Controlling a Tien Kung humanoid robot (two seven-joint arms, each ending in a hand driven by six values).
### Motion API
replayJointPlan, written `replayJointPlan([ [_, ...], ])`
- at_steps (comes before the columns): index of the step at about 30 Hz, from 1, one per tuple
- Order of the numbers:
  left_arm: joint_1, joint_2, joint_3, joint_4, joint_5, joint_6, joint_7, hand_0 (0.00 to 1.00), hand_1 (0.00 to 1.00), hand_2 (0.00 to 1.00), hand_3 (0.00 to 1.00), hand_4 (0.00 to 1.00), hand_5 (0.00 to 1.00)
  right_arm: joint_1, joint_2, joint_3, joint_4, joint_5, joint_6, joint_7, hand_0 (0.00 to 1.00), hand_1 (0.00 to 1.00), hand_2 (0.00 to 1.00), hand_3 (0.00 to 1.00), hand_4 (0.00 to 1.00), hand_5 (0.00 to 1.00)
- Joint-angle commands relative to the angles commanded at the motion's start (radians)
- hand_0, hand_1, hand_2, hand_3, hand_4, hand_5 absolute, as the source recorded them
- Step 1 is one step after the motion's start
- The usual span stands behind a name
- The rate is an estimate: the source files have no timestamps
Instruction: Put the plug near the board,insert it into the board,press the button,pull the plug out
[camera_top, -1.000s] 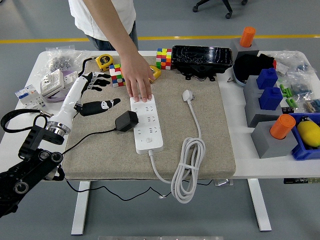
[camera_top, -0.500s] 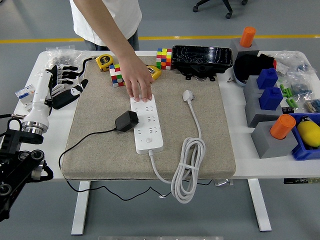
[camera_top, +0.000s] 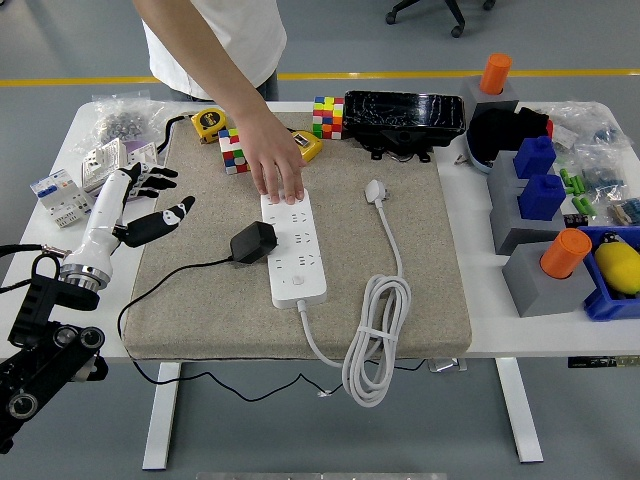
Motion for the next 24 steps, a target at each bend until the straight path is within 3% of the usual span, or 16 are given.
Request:
replayJointPlan([
  [10,0.008,0.007,0.082,-0.023,0.086,-0.059,0.14,0.701,0.744,0.743,0.614,0.821,0.296,-0.001,-0.005,0.005,0.006,-0.005,-0.001,0.0,0.678,0.686,0.693,0.595,0.933,0.528],
  [24,-0.026,0.004,0.153,-0.076,0.061,-0.124,0.206,0.7,0.742,0.742,0.63,0.812,0.309,0.007,-0.006,0.014,0.008,-0.006,0.0,0.0,0.679,0.687,0.693,0.595,0.933,0.528],
])
